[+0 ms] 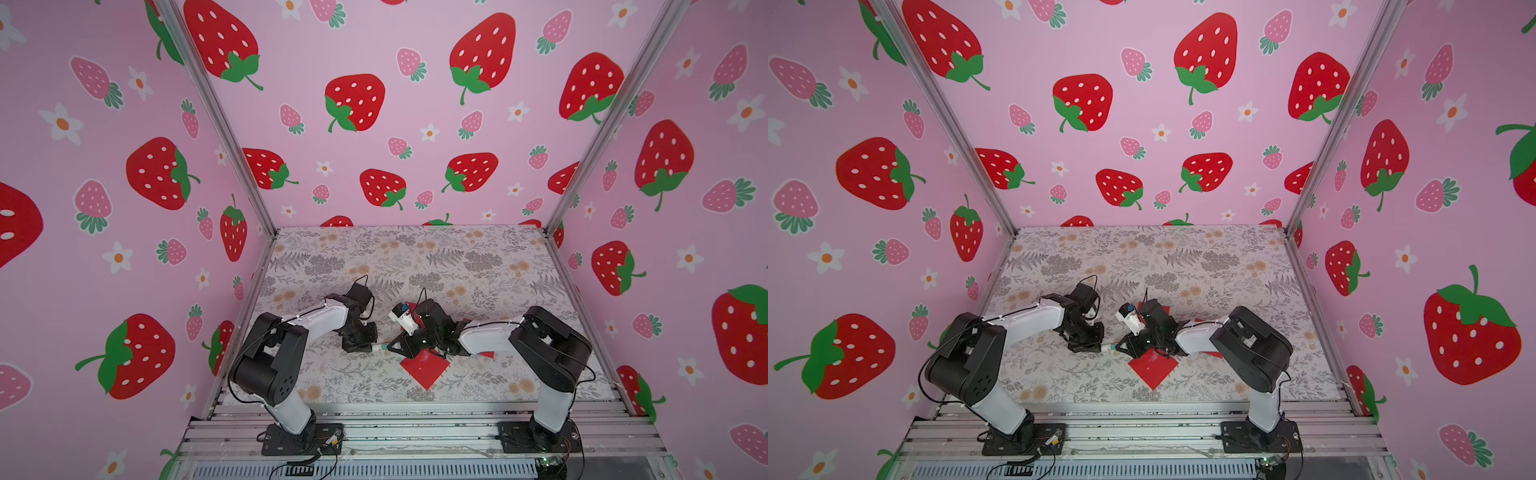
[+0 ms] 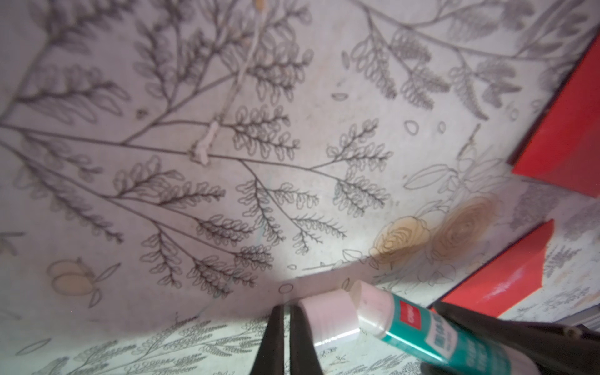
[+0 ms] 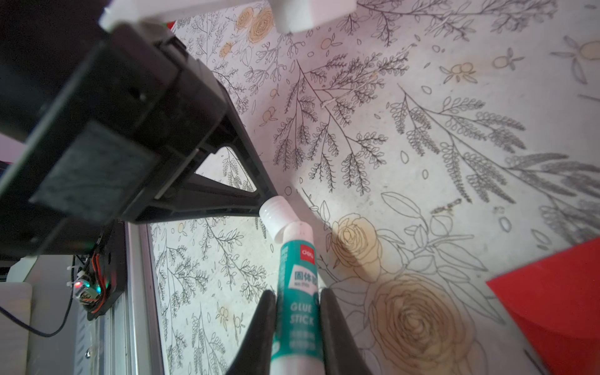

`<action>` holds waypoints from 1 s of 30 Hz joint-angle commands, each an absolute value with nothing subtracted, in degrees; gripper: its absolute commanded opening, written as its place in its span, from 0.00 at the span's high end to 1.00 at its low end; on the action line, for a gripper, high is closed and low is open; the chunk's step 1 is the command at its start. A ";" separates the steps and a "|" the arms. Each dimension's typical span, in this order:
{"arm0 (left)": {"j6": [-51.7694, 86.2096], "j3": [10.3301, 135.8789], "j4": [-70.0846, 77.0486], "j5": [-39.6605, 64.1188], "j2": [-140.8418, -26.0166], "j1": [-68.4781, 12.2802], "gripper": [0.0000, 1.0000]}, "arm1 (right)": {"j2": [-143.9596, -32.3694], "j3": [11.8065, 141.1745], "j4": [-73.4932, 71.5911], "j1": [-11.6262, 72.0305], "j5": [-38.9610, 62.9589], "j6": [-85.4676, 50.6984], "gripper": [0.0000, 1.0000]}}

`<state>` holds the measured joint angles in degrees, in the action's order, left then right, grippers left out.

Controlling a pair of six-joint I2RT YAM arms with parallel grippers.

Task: Seal the envelope with a glue stick
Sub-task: Close the lid of the glue stick.

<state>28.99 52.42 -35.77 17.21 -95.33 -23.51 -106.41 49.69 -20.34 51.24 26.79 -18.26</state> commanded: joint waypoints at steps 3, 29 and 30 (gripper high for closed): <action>29.36 51.91 -35.99 18.04 -96.98 -23.67 0.92 | -107.38 50.12 -22.44 51.85 29.07 -19.32 1.00; 29.62 51.91 -33.75 20.65 -98.95 -23.69 0.93 | -102.43 46.13 -28.88 51.94 31.64 -19.91 1.00; 29.62 52.04 -33.75 20.76 -99.04 -23.68 0.93 | -102.61 46.34 -28.49 51.94 31.72 -19.80 1.00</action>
<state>29.26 52.42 -35.31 19.94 -96.14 -23.29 -104.22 46.30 -26.06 51.37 29.39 -19.94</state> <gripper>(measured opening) 0.075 0.206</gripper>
